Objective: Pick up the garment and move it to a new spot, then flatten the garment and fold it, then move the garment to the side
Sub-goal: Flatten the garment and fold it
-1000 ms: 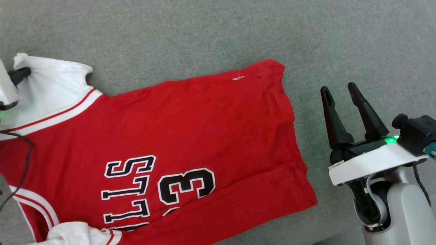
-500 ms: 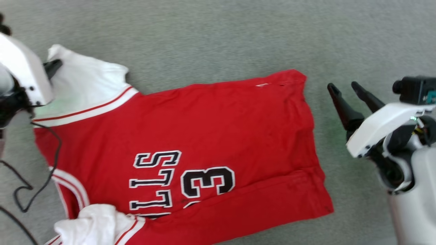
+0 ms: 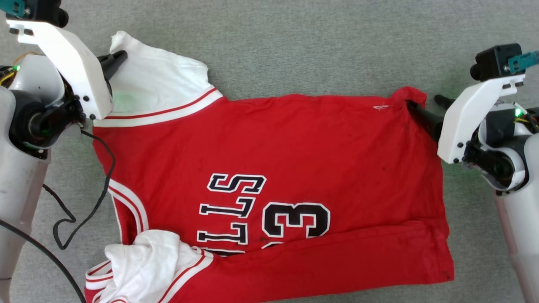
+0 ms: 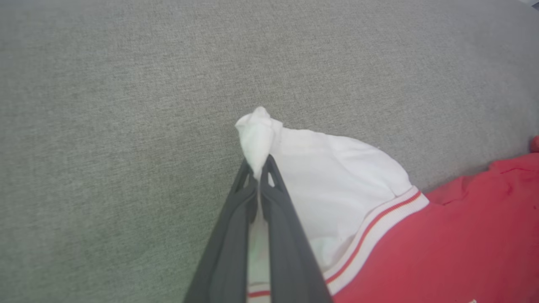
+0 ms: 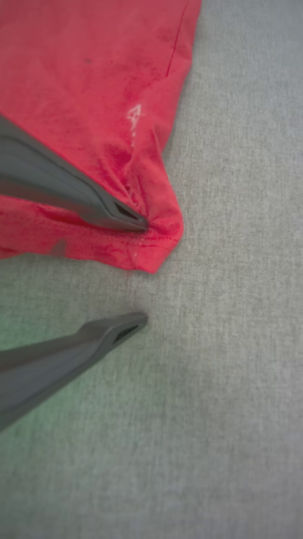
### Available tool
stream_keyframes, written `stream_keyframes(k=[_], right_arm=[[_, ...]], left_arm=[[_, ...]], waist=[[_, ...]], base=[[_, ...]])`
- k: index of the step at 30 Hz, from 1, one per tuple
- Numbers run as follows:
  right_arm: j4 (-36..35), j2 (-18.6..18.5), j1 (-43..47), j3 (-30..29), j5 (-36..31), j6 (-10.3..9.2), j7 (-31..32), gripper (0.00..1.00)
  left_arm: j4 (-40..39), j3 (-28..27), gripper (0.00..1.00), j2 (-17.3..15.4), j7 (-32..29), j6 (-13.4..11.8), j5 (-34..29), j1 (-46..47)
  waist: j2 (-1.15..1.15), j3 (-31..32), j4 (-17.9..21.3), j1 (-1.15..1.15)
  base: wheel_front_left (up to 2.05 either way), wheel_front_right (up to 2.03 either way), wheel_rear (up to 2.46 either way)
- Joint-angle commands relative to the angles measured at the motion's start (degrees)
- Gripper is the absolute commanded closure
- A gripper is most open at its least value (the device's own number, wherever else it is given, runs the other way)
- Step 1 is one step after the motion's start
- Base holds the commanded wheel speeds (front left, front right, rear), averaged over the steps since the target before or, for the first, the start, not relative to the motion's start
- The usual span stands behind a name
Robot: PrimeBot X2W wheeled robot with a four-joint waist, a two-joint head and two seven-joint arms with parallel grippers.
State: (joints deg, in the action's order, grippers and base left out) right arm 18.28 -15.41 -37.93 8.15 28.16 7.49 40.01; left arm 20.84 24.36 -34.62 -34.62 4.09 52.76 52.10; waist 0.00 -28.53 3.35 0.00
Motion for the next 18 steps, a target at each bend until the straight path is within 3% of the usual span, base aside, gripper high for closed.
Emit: stream_keyframes(k=[1,3,4,5,18], right_arm=[[2.16,0.49,0.89,1.49,0.01,0.00,1.83,0.00],[4.04,0.82,1.39,1.99,0.17,0.00,4.36,0.00],[4.56,0.90,1.66,2.28,0.17,0.00,5.49,0.58],[4.60,0.96,1.78,2.36,0.07,0.00,5.73,1.00],[-1.64,-0.49,0.98,-2.95,-2.31,0.00,1.55,1.00]], left_arm=[[0.07,0.16,1.00,0.11,0.46,0.49,-0.04,0.74],[0.21,0.22,1.00,0.39,1.06,0.76,0.05,0.74],[0.34,0.24,1.00,0.43,1.25,0.95,0.11,0.67],[0.46,0.25,1.00,0.45,1.71,0.94,0.02,0.63],[3.02,-0.80,1.00,0.40,8.83,1.82,-0.25,-2.69]], waist=[[0.00,-0.32,-0.46,0.00],[0.00,-0.26,-0.82,0.00],[0.00,-0.18,-0.95,0.00],[0.00,-0.05,-1.09,0.00],[0.00,6.48,-1.75,0.00]], base=[[0.00,0.00,0.00],[0.00,0.00,0.00],[0.00,0.00,0.00],[0.00,0.00,0.00],[0.00,0.00,0.00]])
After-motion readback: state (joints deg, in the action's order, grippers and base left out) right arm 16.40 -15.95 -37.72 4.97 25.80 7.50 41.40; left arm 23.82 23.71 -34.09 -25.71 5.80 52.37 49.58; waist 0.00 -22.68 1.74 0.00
